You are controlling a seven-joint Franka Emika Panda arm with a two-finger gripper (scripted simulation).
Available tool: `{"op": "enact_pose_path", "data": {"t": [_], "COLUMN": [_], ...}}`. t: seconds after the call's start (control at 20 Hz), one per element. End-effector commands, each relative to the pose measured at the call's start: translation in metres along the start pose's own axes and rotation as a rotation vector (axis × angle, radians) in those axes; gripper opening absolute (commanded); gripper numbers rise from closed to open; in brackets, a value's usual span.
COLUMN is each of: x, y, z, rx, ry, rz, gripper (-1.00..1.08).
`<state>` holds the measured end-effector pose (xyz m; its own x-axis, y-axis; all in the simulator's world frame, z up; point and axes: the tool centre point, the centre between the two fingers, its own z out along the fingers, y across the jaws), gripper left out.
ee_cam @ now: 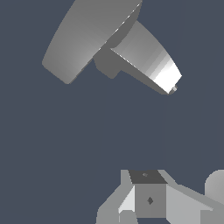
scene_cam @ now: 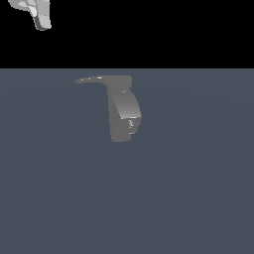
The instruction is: Turn on the faucet by rotating a designated handle.
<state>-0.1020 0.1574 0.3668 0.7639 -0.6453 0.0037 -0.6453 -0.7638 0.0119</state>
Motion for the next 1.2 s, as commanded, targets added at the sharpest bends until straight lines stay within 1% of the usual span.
{"op": "enact_pose_path", "data": {"t": [0.0, 0.65, 1.15], "x": [0.006, 0.049, 0.101], "y": [-0.013, -0.074, -0.118], "z": [0.007, 0.045, 0.079], "rx": [0.002, 0.007, 0.007], "ry": [-0.001, -0.005, -0.004], "rz": [0.048, 0.29, 0.508], "gripper": [-1.0, -1.0, -1.0]}}
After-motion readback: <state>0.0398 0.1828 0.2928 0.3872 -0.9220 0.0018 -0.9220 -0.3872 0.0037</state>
